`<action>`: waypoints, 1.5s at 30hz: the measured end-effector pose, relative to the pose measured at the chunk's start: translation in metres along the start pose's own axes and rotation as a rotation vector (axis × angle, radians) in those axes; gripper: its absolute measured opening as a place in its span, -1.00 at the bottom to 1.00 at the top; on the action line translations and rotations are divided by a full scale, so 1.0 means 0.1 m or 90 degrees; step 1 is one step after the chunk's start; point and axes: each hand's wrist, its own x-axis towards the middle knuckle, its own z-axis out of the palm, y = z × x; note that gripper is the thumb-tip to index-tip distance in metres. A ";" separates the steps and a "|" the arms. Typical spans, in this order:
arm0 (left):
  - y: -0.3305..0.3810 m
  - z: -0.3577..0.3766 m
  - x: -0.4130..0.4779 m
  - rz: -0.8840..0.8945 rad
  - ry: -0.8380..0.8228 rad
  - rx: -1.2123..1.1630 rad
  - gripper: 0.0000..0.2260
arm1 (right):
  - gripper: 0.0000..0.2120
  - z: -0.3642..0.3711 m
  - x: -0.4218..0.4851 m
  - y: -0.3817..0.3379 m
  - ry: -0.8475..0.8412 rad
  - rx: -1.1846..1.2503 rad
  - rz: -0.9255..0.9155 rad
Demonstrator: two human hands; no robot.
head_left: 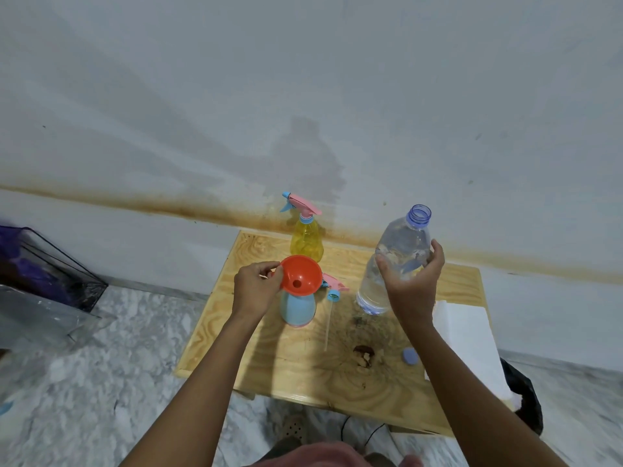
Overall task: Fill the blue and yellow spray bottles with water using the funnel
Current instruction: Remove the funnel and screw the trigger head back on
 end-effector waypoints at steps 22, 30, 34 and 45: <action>-0.36 -0.12 0.07 0.013 -0.083 -0.117 -0.80 | -0.90 0.79 -0.43 -0.32 -0.338 -0.078 0.155; -0.59 0.02 0.16 0.106 -0.279 0.012 -0.60 | -0.89 0.74 -0.44 -0.26 -0.336 -0.079 0.131; -0.67 0.10 0.21 0.119 -0.327 0.065 -0.67 | -0.95 0.64 -0.45 -0.23 -0.322 -0.049 0.084; -0.64 0.13 0.23 0.095 -0.287 0.072 -0.64 | -0.88 0.05 -0.73 0.73 -0.197 -0.370 -0.255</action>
